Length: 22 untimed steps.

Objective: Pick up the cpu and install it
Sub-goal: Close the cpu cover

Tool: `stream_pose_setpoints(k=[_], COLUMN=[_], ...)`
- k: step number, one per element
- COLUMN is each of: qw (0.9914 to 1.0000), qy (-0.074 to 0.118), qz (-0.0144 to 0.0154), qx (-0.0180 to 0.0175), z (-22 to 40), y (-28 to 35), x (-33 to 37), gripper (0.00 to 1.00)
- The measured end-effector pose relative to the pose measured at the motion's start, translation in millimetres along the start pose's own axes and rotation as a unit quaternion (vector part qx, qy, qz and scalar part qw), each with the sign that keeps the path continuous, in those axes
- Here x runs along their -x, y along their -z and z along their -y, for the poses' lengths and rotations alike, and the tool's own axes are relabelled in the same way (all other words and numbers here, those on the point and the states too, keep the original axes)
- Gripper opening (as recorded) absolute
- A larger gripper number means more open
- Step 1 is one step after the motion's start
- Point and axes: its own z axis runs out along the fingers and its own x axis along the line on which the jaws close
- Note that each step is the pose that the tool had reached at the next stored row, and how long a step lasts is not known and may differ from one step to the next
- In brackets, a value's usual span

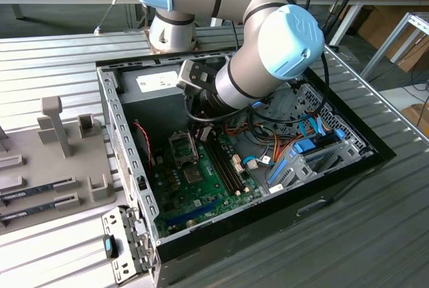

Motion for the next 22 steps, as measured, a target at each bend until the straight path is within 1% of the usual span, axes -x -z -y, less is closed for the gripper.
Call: stream_pose_setpoints(k=[1,6,9,11,15,16,17,18,22], qw=[1.00000,0.99998,0.99994,0.99992,0.99991,0.99991,0.99990,0.99988,0.99982], qy=[0.000,0.001,0.001,0.002,0.002,0.002,0.000,-0.002,-0.005], qz=[0.0013,0.0049,0.0092,0.0107,0.0113,0.0108,0.0098,0.0080,0.0062], qx=[0.0008,0.0033,0.0061,0.0071,0.0074,0.0078,0.0098,0.0132,0.0169], z=[0.2,1.0,1.8,1.8,1.5,2.5,5.0,8.8,14.4], y=[0.5,2.9,4.5,5.7,6.9,7.3,7.2,5.6,1.8], x=[-0.5,-2.4,-4.0,-4.3,-4.0,-3.4,-1.9,-0.4,1.2], gripper=[0.11,0.11,0.11,0.11,0.11,0.11,0.11,0.11,0.11])
